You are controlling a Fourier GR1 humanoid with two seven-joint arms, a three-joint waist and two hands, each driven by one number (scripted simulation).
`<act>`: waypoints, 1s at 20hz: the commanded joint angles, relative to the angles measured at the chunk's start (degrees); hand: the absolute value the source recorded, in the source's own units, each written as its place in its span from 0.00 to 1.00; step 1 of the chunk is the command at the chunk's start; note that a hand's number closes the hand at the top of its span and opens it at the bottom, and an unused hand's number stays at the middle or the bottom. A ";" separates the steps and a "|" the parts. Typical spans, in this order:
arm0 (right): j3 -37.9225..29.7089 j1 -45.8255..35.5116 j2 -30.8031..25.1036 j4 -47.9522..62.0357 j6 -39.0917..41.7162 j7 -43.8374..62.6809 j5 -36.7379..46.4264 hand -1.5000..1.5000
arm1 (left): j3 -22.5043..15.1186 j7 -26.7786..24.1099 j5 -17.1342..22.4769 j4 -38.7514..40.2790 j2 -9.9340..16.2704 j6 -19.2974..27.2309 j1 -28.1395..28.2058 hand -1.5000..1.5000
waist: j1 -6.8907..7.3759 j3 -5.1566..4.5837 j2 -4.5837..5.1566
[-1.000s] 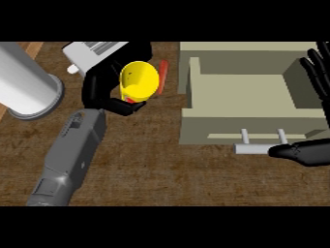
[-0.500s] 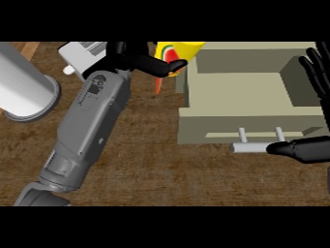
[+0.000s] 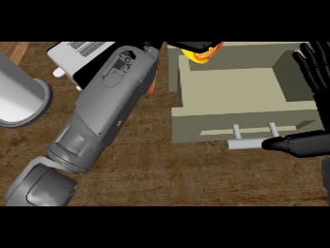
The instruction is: Pick up the cup, place it into the drawer and close the drawer
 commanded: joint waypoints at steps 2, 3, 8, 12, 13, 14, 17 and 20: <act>0.08 -1.35 -0.75 0.57 1.36 0.09 -1.00 0.00 | -5.06 1.31 2.31 9.00 -0.02 3.16 -3.53 1.00 | -1.57 0.02 0.49; 1.51 1.34 1.04 -2.96 0.82 0.48 -1.09 0.00 | -5.26 2.86 2.54 10.43 -0.02 4.71 -4.78 1.00 | -3.13 0.04 0.59; 0.15 -2.77 -0.73 -0.10 2.61 -0.02 -3.00 0.00 | -11.10 6.43 4.48 14.12 -0.02 -0.11 -5.09 1.00 | -5.51 0.10 1.32; 2.62 -2.82 0.51 1.06 2.72 -1.59 -1.06 0.00 | -15.92 4.42 5.48 14.19 -0.02 -1.37 -0.89 1.00 | -7.57 0.10 1.91; 3.20 -4.12 1.22 0.78 1.91 -0.56 -1.02 0.00 | -16.74 4.94 5.91 13.99 -0.02 -1.23 -1.18 1.00 | -7.35 0.07 1.77; 3.35 -3.31 1.95 0.45 1.36 -1.49 -0.58 0.00 | -17.51 4.12 5.75 14.43 -0.02 -1.86 0.02 1.00 | -7.47 0.07 1.88; 3.57 -4.62 1.58 0.65 2.76 -1.03 -2.13 0.00 | -17.38 3.13 7.92 13.44 -0.02 -1.50 -0.04 0.00 | -8.96 0.05 2.50; 5.42 -5.52 1.96 0.08 5.92 0.61 -5.79 0.00 | -16.45 0.89 11.26 11.56 -0.02 -0.87 0.86 0.00 | -9.42 0.01 2.31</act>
